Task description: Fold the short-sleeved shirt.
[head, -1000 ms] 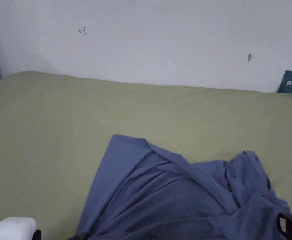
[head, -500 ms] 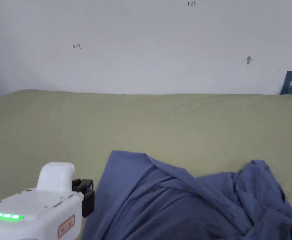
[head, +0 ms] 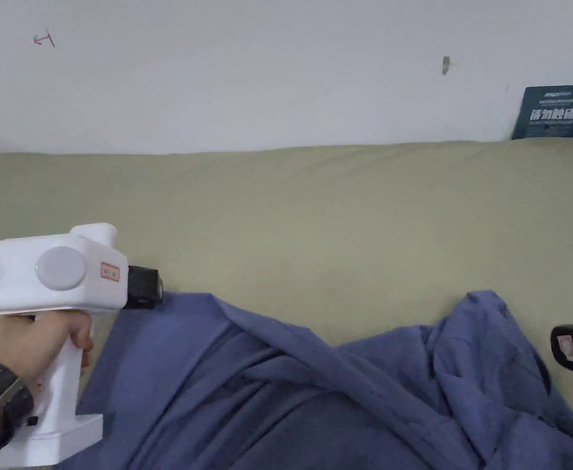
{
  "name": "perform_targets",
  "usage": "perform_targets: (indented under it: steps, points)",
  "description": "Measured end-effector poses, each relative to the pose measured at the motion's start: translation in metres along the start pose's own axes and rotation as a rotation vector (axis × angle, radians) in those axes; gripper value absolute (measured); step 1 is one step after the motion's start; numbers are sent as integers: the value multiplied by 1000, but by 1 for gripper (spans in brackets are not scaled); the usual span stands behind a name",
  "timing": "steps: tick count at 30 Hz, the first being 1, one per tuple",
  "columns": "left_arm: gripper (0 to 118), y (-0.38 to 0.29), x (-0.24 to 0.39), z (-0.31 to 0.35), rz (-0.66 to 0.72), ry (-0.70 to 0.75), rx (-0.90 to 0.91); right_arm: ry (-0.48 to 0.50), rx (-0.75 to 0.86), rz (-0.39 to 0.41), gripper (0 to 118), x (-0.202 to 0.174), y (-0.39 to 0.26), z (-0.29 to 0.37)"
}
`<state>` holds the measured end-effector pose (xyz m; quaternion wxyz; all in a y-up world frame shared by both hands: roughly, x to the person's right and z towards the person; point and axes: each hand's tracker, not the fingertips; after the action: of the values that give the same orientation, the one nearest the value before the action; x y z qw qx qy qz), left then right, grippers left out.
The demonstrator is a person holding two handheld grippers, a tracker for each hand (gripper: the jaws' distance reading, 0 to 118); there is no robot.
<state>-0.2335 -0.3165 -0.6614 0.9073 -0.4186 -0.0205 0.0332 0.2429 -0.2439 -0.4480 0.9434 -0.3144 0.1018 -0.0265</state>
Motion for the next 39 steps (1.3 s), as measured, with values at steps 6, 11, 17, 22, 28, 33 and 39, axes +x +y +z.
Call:
perform_targets:
  steps: [6,11,17,22,28,33,39]
  points:
    - [43,-17,29,-3,-67,71,23,-6,-58,-20,1,21,20,-44]
    - [1,-19,38,3,-131,28,0,-17,-201,-67,73,35,37,-108]
    - [1,-19,32,7,-105,12,15,-25,-367,-89,36,34,42,-157]
    - [1,-17,28,15,-82,-43,10,-9,-254,-13,6,20,46,-139]
    - [1,-6,25,37,-34,-139,77,41,-39,-75,6,15,68,-93]
    - [1,16,26,64,-29,-172,139,94,75,-99,6,14,100,-64]
    - [1,36,19,102,15,-206,261,91,149,-27,6,6,141,-33]
